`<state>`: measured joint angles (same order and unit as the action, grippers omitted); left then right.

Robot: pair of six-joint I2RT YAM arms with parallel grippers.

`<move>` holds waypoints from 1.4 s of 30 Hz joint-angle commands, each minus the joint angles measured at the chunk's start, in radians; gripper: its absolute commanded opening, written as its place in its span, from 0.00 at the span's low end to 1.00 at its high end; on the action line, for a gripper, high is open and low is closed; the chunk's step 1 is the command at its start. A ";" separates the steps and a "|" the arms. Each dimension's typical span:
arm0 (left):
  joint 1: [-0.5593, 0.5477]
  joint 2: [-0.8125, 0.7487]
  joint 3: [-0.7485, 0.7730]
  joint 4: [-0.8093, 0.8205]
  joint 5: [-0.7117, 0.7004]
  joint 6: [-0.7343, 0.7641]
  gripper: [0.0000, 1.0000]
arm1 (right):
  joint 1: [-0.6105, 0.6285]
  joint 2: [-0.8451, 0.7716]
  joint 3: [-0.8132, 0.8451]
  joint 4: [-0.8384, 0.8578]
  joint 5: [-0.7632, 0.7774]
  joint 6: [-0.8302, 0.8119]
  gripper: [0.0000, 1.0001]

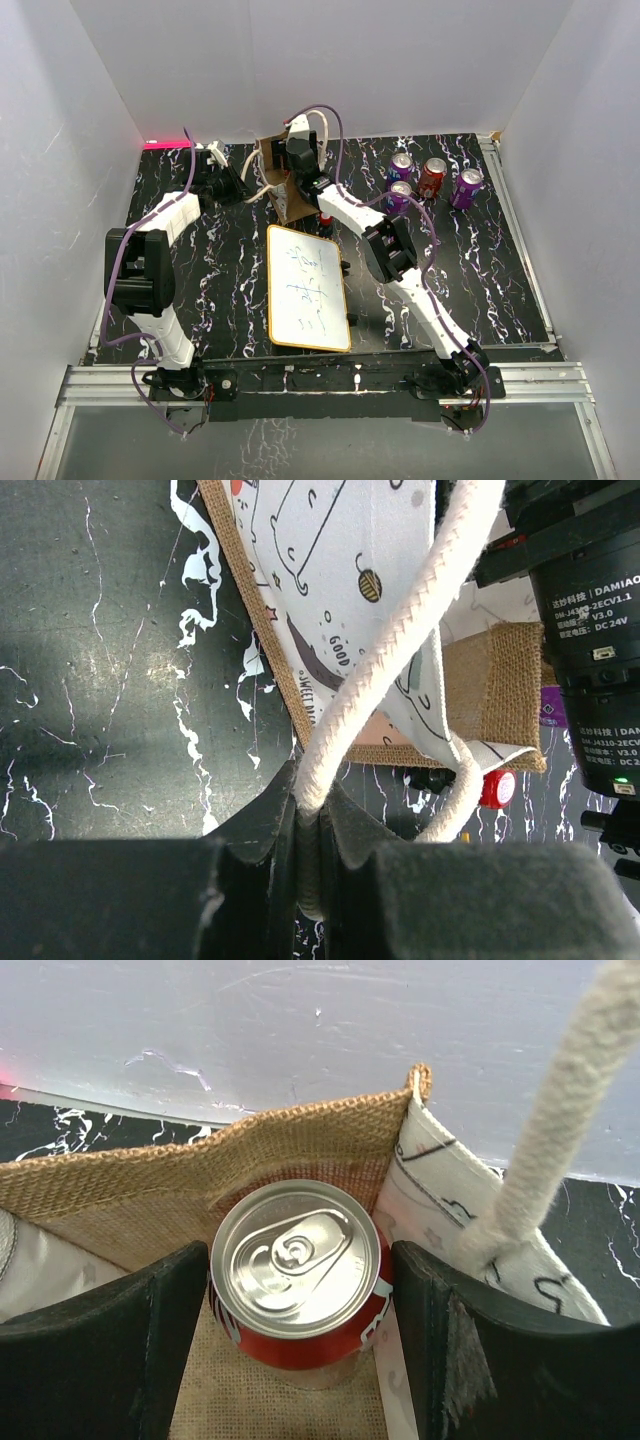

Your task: Take the beverage out of the canvas bag

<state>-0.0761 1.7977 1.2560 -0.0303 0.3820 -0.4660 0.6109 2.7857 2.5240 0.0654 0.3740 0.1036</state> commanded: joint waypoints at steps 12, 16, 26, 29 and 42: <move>0.002 -0.038 0.014 -0.002 0.016 0.001 0.00 | -0.031 0.048 0.045 0.071 -0.051 -0.034 0.31; 0.002 -0.038 0.014 -0.002 0.018 0.000 0.00 | -0.026 -0.013 0.039 0.104 -0.062 -0.025 0.16; 0.002 -0.032 0.011 0.001 0.017 0.000 0.00 | -0.026 -0.164 0.004 0.150 -0.073 0.025 0.08; 0.002 -0.030 0.008 0.001 0.012 0.000 0.00 | -0.026 -0.192 0.002 0.153 -0.072 0.022 0.08; 0.002 -0.028 0.011 -0.002 0.009 0.004 0.00 | -0.025 -0.336 -0.029 0.138 -0.109 0.036 0.08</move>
<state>-0.0757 1.7977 1.2560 -0.0269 0.3878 -0.4721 0.5953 2.6392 2.4729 0.0601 0.2775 0.1253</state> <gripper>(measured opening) 0.074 0.685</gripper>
